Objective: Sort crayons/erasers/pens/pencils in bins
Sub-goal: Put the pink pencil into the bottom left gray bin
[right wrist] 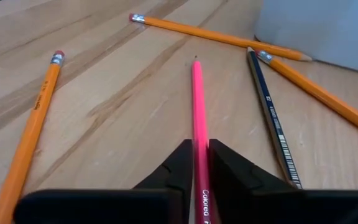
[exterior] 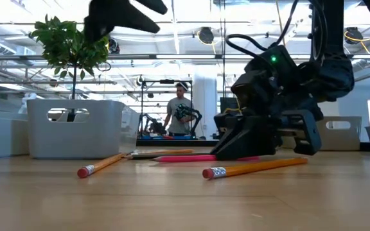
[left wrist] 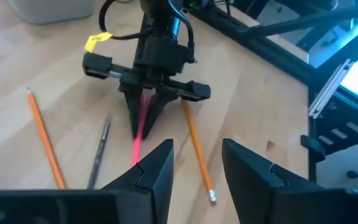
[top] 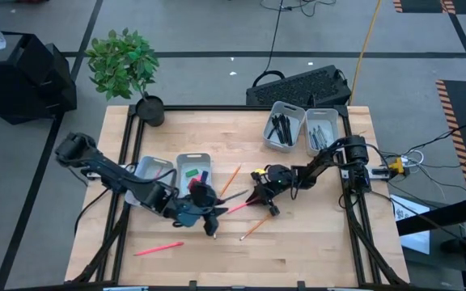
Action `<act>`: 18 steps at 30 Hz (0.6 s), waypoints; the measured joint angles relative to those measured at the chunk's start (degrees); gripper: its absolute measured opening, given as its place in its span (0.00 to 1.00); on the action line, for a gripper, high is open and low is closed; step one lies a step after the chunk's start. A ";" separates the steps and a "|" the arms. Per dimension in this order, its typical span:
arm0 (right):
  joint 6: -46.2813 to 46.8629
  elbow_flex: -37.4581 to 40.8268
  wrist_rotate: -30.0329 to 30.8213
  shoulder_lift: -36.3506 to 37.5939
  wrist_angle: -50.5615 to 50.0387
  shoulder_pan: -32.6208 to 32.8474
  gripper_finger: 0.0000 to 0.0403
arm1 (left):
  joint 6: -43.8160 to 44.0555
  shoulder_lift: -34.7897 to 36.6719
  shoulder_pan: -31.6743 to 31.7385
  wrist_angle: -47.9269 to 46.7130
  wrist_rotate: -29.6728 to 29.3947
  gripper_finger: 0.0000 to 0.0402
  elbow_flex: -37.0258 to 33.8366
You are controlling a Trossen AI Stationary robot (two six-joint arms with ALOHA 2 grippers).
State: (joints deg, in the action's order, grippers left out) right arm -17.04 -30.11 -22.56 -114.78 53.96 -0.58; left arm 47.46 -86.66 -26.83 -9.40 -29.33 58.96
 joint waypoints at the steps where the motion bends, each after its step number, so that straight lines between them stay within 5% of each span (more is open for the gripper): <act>1: 0.00 0.00 0.01 0.00 -0.24 0.00 0.13 | -1.13 -0.51 0.33 -0.65 0.32 0.34 0.86; 18: 1.13 -0.04 -0.02 0.17 -5.95 0.00 0.03 | -10.53 -20.46 4.74 -9.58 5.35 0.34 17.64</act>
State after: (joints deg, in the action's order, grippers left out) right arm -15.90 -30.15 -22.57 -114.61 48.01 -0.58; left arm 36.93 -107.12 -22.09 -18.97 -23.98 76.60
